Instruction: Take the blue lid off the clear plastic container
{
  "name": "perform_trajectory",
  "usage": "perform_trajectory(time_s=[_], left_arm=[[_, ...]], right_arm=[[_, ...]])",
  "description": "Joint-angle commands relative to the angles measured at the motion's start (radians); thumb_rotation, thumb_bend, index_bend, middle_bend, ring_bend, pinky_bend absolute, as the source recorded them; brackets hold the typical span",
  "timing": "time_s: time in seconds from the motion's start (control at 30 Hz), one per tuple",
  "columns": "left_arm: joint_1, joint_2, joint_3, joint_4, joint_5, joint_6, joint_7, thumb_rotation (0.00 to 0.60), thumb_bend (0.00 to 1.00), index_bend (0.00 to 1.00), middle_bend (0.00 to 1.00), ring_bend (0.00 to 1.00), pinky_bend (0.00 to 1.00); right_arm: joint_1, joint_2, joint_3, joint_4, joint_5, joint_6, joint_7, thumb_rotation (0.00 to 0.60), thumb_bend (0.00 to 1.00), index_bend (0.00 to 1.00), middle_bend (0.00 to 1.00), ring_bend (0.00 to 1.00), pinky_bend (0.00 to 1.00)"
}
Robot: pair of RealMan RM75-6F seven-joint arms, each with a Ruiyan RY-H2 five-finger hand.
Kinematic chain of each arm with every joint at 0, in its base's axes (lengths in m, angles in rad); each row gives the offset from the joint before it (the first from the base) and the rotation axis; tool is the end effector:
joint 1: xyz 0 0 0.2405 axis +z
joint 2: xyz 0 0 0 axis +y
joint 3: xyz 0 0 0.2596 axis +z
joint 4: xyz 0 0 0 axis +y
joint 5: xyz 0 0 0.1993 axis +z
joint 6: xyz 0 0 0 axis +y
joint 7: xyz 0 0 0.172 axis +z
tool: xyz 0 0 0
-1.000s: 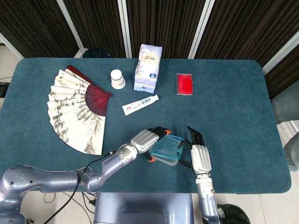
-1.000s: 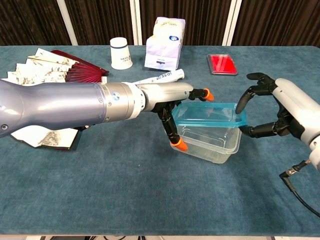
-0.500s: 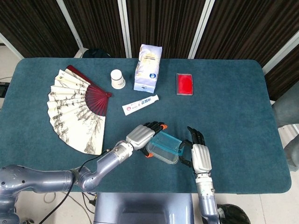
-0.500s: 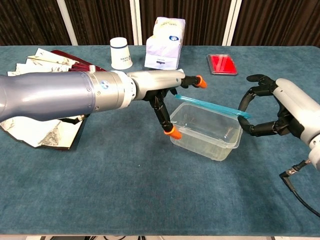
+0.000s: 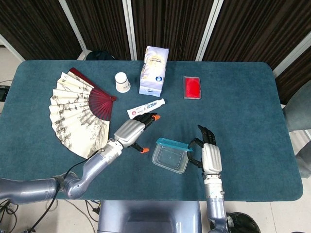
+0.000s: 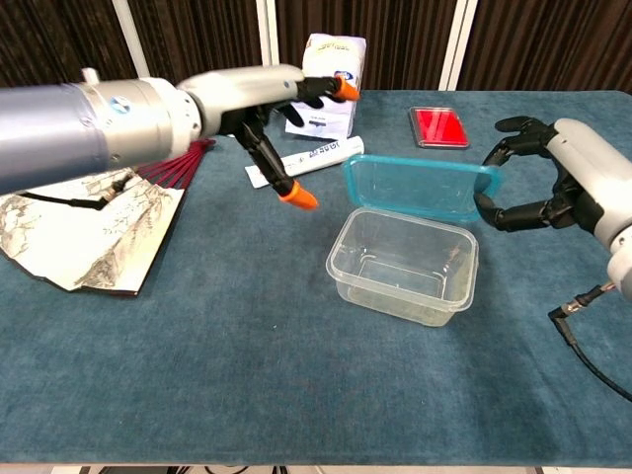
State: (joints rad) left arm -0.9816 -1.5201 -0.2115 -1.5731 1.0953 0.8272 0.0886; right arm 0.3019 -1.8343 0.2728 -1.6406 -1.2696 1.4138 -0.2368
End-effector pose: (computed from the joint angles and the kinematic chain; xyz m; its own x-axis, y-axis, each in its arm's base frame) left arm -0.0372 0.3731 -0.0283 0.2877 0.4188 0.8613 0.8458 -0.5330 -0.0234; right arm -0.1623 -0.2788 -0.0070 -0.1602 0.0073 0.9871 -0.9871 -0.0051 -0.1601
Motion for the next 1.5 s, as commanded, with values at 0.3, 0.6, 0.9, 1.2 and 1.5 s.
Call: perform_trajectory(time_s=[0.3, 0.6, 0.9, 1.2, 1.5], left_arm=[[0.091, 0.126, 0.019, -0.094, 0.07, 0.077, -0.056, 0.6, 0.0, 0.0, 0.0, 0.0, 0.12], [0.184, 0.252, 0.053, -0.154, 0.149, 0.15, -0.123, 0.6, 0.0, 0.0, 0.0, 0.0, 0.12], [0.298, 0.344, 0.1, -0.193, 0.229, 0.262, -0.193, 0.6, 0.0, 0.0, 0.0, 0.0, 0.12], [0.42, 0.408, 0.153, -0.217, 0.289, 0.385, -0.275, 0.6, 0.0, 0.0, 0.0, 0.0, 0.12], [0.523, 0.457, 0.211, -0.223, 0.343, 0.48, -0.252, 0.6, 0.0, 0.0, 0.0, 0.0, 0.12]], right_arm=[[0.019, 0.025, 0.069, -0.032, 0.081, -0.012, -0.028, 0.6, 0.57, 0.64, 0.11, 0.0, 0.0], [0.067, 0.084, 0.182, 0.013, 0.155, -0.029, -0.077, 0.6, 0.57, 0.64, 0.12, 0.0, 0.0], [0.063, 0.165, 0.2, 0.067, 0.205, -0.048, -0.096, 0.6, 0.57, 0.64, 0.11, 0.0, 0.0], [0.067, 0.234, 0.18, 0.092, 0.269, -0.095, -0.175, 0.6, 0.54, 0.0, 0.0, 0.0, 0.0], [0.047, 0.31, 0.186, 0.04, 0.265, -0.062, -0.168, 0.6, 0.52, 0.0, 0.0, 0.0, 0.0]])
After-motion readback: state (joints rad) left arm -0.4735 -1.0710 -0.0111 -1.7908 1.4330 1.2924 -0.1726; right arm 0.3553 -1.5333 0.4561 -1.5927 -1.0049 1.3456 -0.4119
